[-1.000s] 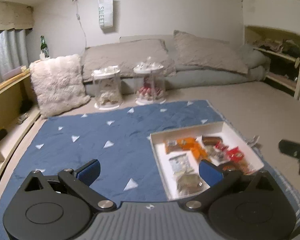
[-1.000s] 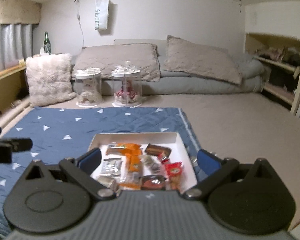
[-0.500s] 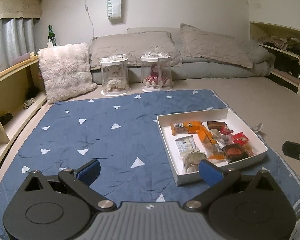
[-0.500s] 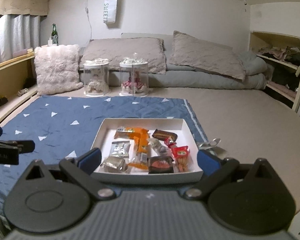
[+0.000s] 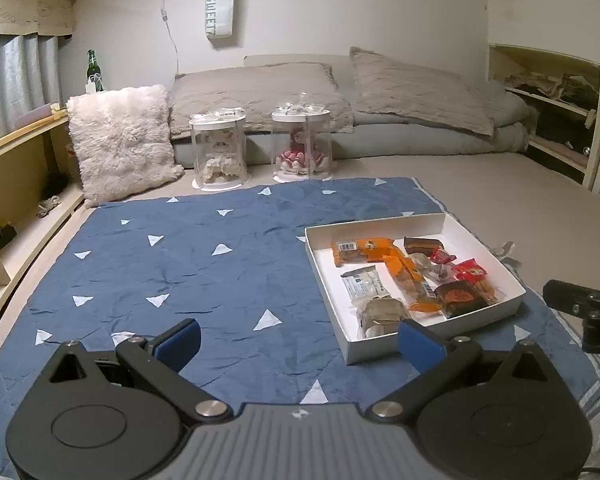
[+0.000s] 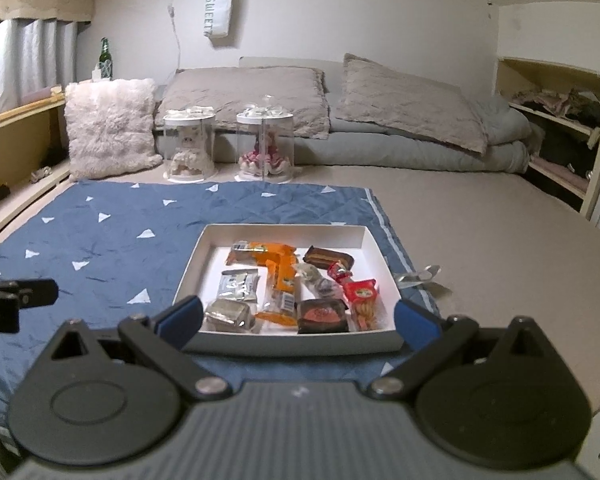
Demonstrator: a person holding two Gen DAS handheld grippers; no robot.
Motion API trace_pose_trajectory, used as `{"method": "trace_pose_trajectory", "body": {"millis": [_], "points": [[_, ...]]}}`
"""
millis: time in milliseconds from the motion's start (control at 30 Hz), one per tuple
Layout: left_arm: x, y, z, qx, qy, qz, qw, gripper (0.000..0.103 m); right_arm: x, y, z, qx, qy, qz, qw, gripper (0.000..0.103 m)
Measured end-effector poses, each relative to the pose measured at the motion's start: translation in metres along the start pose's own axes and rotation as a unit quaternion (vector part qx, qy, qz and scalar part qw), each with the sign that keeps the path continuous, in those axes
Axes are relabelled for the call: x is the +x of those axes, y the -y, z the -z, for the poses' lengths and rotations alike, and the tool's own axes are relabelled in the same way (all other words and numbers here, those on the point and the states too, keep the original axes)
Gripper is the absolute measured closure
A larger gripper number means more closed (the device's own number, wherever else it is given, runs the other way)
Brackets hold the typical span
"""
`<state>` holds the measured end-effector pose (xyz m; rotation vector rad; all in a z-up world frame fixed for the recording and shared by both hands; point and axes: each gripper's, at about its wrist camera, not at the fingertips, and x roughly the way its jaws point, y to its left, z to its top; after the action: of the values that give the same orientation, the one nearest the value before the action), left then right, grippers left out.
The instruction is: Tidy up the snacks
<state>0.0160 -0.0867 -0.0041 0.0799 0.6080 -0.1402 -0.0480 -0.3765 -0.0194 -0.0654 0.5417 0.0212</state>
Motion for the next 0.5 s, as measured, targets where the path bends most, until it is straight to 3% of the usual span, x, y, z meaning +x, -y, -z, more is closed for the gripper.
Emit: {"method": "trace_pose_trajectory", "body": {"millis": [500], "points": [[0.001,-0.0042,0.0012,-0.01,-0.004,-0.007,0.9999,0.0,0.0051,-0.0029,-0.0005,-0.01,-0.006,-0.004,1.0,0.001]]}}
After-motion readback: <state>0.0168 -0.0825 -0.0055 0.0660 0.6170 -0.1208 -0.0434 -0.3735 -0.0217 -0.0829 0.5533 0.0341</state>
